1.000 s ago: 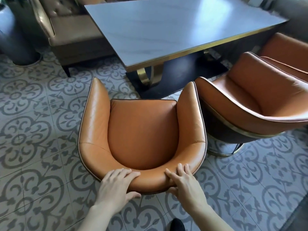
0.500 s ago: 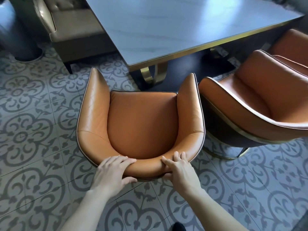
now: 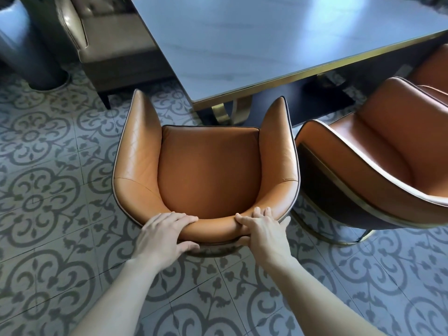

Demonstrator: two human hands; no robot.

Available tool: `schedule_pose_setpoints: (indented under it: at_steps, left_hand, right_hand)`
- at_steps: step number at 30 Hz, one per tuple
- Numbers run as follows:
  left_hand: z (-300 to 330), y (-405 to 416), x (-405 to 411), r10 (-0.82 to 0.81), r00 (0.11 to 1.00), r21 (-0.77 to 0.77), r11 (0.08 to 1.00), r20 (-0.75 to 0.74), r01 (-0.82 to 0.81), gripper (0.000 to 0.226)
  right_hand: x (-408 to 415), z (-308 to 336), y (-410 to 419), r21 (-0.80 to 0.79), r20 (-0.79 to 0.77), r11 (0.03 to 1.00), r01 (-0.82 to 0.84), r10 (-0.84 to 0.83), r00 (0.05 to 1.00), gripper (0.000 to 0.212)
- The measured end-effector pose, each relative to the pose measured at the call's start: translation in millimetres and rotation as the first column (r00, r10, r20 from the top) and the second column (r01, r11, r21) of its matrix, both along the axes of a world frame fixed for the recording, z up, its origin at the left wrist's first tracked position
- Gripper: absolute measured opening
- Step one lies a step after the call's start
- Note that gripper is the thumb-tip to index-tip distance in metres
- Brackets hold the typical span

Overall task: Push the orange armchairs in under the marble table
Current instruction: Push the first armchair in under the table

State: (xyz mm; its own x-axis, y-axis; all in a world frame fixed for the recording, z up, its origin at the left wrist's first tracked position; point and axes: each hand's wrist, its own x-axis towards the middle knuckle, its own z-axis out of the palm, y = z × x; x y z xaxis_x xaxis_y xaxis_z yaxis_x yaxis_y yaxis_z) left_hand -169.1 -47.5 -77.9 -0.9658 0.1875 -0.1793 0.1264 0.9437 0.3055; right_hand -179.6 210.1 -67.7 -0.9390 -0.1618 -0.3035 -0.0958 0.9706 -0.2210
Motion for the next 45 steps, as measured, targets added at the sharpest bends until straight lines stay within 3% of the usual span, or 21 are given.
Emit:
schedule_pose_setpoints:
  at_steps: [12, 20, 25, 29, 35, 45]
  left_hand:
    - [-5, -1, -41, 0.016, 1.0, -0.002, 1.0, -0.001, -0.016, 0.069]
    - [-3, 5, -39, 0.03, 0.998, -0.003, 1.0, 0.053, -0.03, 0.068]
    - [8, 26, -22, 0.108, 0.989, -0.08, 0.992, 0.102, -0.1, 0.07]
    - [32, 46, -1, 0.161, 0.975, -0.096, 0.984, 0.15, -0.148, 0.072]
    - [79, 75, 24, 0.197, 0.962, -0.134, 0.976, 0.188, -0.173, 0.08]
    - [155, 134, 41, 0.143, 0.988, -0.095, 0.986, 0.059, -0.137, 0.093]
  right_hand:
    - [-53, -8, 11, -0.037, 0.016, 0.994, -0.1, 0.101, 0.995, 0.065]
    - [-52, -17, 12, -0.058, -0.012, 0.991, -0.117, 0.117, 0.993, 0.06]
    - [-45, -10, 13, -0.044, -0.035, 0.988, -0.145, 0.143, 0.989, 0.056]
    - [-25, 9, 21, 0.002, 0.018, 0.981, -0.193, 0.192, 0.981, 0.082]
    - [2, 49, 58, -0.007, 0.112, 0.986, -0.167, 0.167, 0.98, 0.1]
    - [37, 134, 124, -0.016, -0.044, 1.0, -0.009, 0.009, 0.999, 0.111]
